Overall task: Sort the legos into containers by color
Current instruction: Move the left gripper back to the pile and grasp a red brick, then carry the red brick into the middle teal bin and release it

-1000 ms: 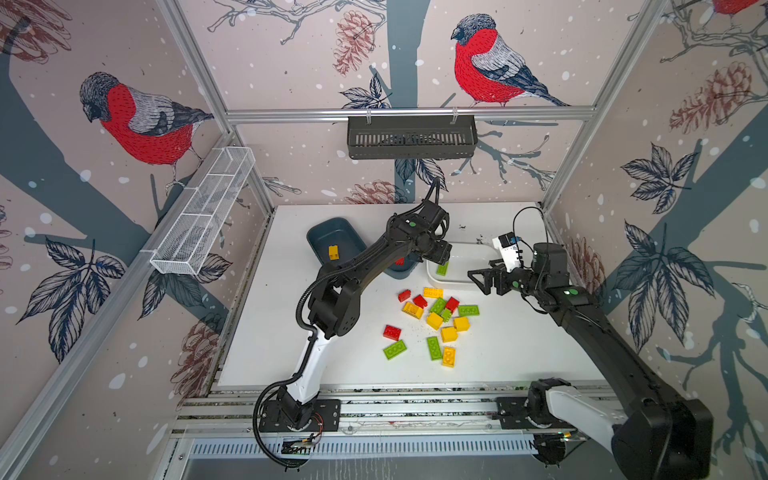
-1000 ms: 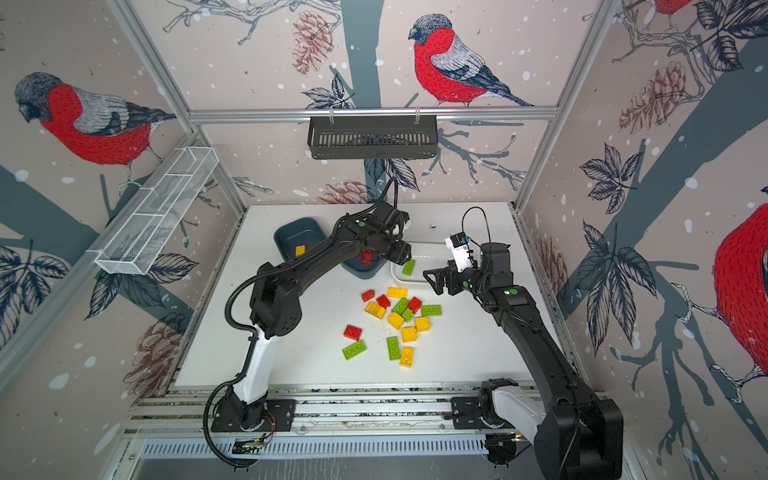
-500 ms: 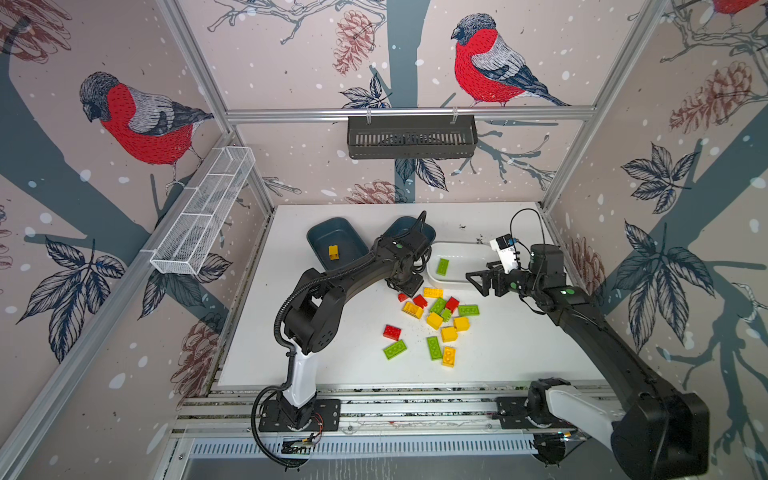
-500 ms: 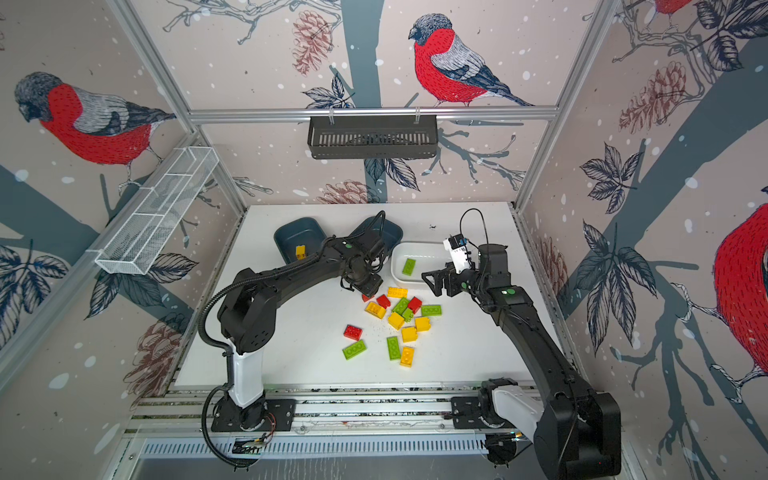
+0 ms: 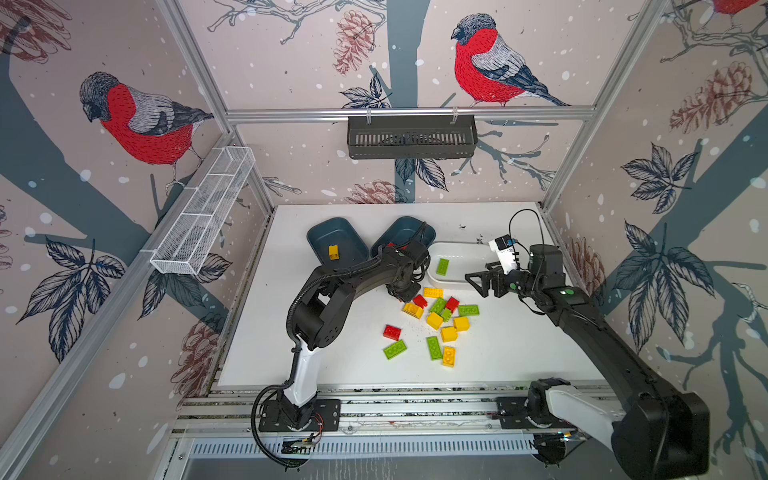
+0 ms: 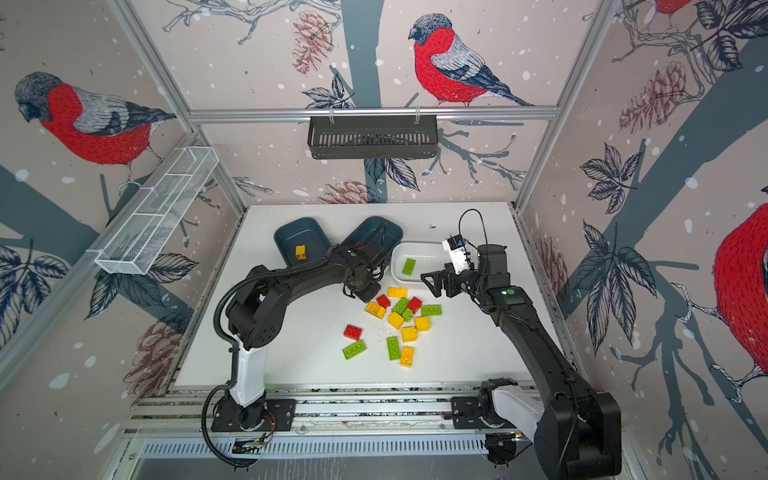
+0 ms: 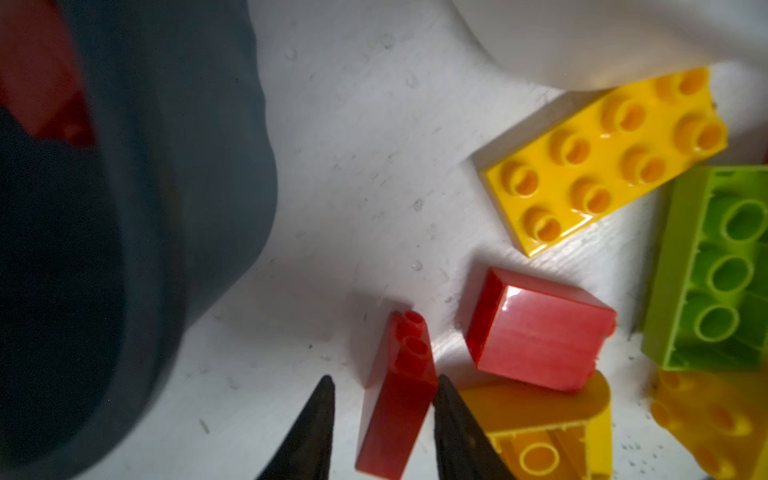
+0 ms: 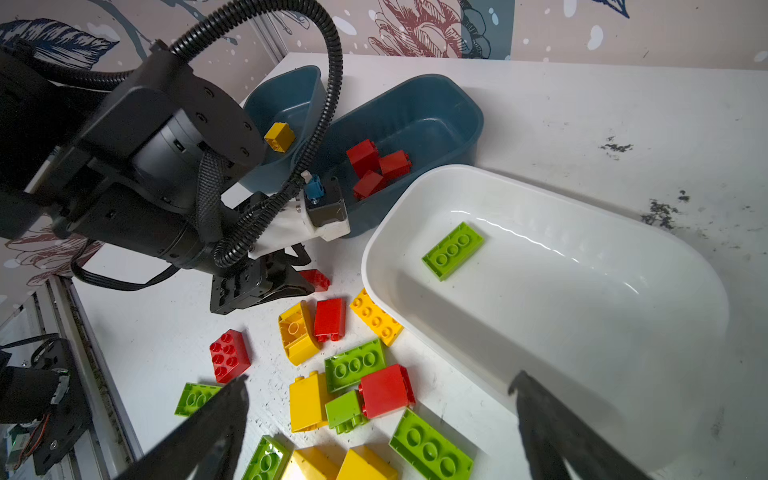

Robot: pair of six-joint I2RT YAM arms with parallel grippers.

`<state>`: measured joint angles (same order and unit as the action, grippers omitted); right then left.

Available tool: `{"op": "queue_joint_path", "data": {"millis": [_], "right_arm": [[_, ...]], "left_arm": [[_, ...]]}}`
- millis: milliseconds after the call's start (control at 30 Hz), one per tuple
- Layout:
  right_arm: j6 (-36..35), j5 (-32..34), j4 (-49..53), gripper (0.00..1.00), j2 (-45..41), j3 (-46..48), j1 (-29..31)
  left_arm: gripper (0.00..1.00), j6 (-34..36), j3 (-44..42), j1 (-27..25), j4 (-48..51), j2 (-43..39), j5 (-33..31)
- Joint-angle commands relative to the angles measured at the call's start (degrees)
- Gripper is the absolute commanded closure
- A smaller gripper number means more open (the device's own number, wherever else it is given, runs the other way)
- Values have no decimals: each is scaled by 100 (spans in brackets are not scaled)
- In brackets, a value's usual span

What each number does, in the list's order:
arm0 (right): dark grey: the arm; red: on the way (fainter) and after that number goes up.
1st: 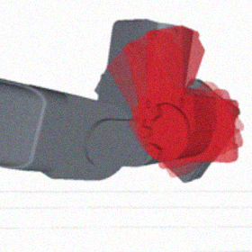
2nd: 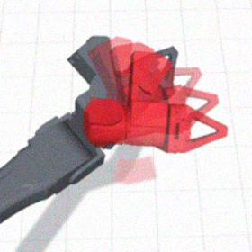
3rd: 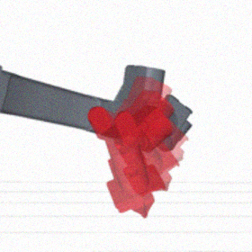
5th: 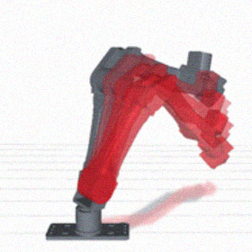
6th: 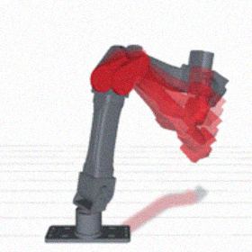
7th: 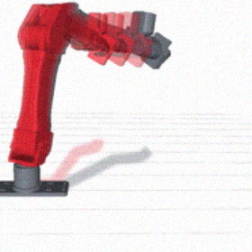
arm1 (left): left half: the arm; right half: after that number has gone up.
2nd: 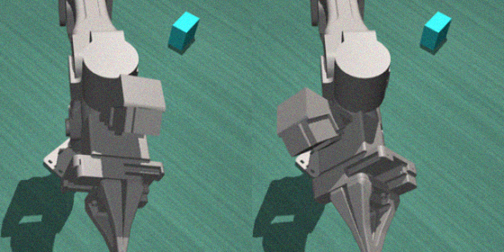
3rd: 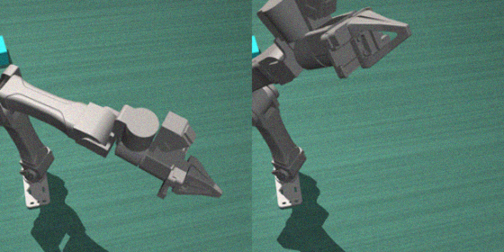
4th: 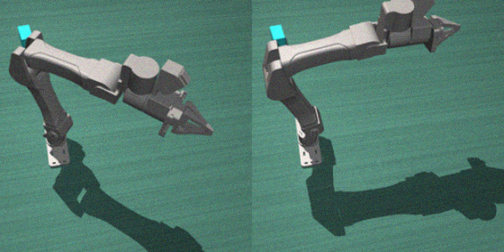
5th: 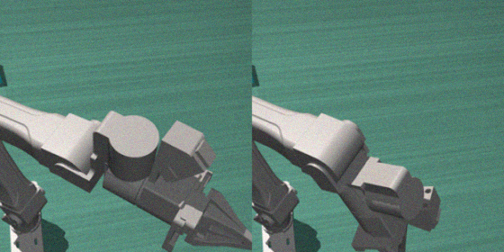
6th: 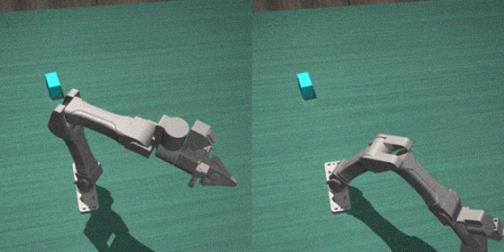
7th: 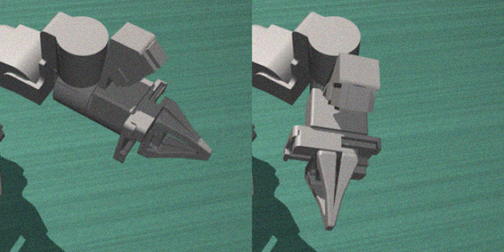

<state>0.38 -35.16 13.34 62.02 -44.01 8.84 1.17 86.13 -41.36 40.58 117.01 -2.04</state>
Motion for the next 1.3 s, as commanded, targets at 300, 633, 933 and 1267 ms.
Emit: {"op": "queue_joint_path", "data": {"millis": [300,633,933,1267], "right_arm": [[-12,-55,-20,1,-58,4,6],[56,-44,-116,1,-39,-80,-1],[232,-169,-451,1,158,-174,26],[269,-123,-539,1,229,-178,74]], "left_arm": [[81,50,-28,-8,-137,-26,151],[83,-232,1407,217,863,-286,493],[82,-534,3652,861,843,794,-25],[82,-565,3860,1078,-249,1810,-945]]}}
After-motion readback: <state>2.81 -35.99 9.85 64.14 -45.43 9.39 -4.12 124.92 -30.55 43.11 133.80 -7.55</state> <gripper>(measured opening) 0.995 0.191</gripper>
